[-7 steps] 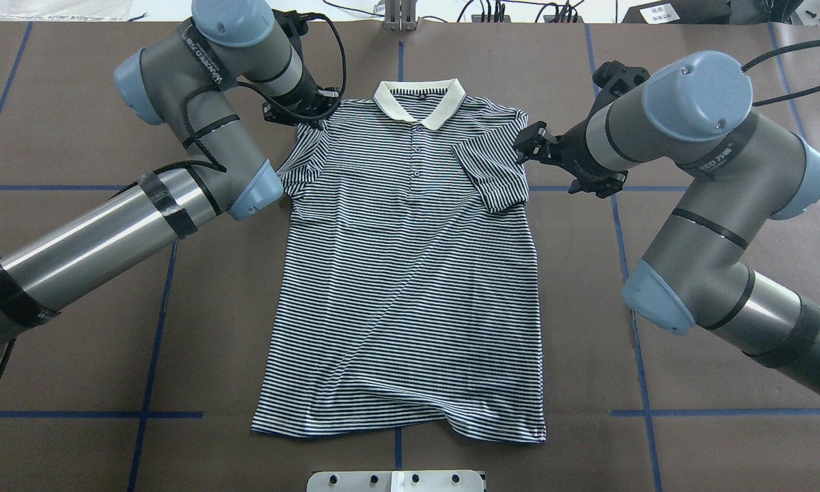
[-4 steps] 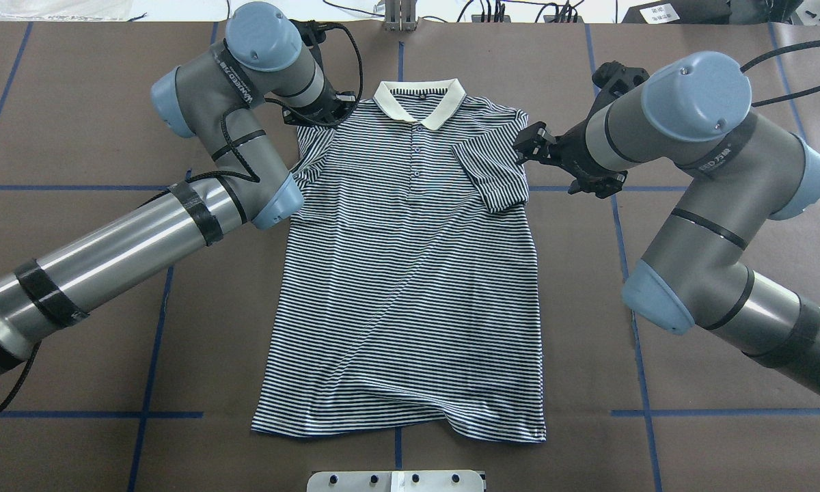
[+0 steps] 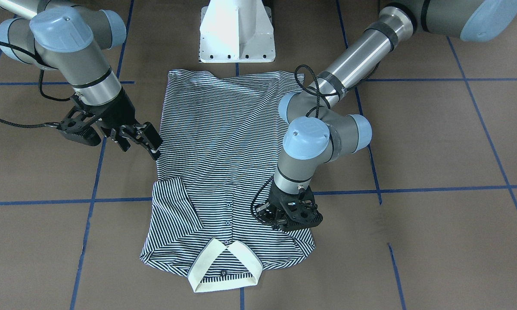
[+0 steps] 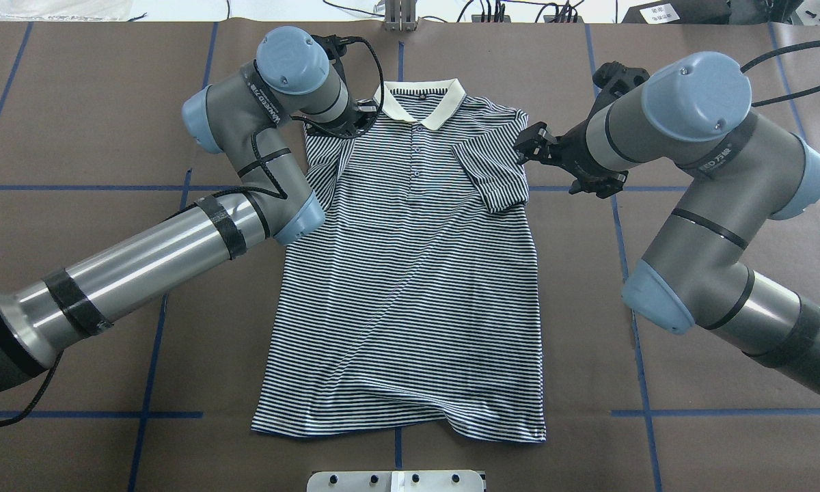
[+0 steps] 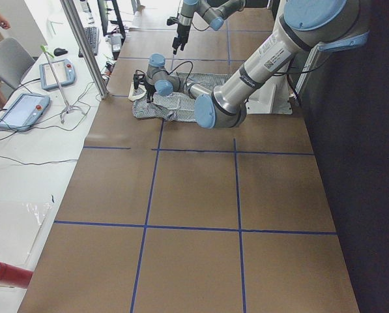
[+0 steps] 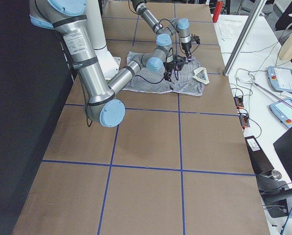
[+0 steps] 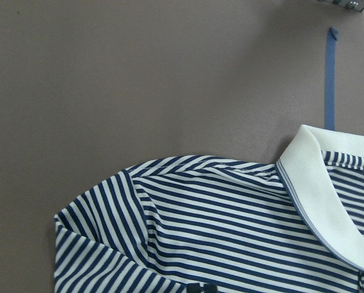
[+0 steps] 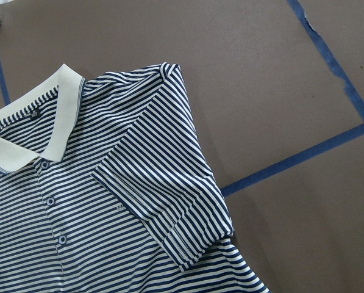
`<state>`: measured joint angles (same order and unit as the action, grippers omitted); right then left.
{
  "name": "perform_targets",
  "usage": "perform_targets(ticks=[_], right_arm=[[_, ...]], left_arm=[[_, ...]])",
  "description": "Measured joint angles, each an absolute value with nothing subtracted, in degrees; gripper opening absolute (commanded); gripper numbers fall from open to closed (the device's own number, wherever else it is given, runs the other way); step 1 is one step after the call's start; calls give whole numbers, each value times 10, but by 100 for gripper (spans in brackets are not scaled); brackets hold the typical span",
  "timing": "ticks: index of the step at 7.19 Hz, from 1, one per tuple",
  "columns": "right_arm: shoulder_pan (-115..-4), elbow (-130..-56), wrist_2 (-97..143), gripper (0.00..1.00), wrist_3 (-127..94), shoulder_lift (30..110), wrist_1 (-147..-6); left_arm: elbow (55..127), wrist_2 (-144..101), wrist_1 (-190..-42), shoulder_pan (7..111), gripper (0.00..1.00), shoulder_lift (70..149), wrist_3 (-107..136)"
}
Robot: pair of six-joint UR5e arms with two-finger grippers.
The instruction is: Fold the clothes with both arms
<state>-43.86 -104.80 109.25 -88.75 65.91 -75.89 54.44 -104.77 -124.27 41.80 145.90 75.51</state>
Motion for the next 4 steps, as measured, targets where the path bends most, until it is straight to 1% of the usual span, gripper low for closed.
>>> perform_targets(ticks=[1,2,3,4], right_arm=[[-439,-1048,1092,100,-887,659,-759],[-439,-1047,1093,100,-887,660,-758],[-439,-1048,1095,100,-887,659,-758],[-437,-1052,1096,100,-891,659,-758]], left_arm=[[544,-1041,-1244,417,58,1459,756],[545,-1036,-1244,416,62,1459,755],[555,-1035,-1243,417,64,1457,755],[592,-1039,-1241,419,65,1440,754]])
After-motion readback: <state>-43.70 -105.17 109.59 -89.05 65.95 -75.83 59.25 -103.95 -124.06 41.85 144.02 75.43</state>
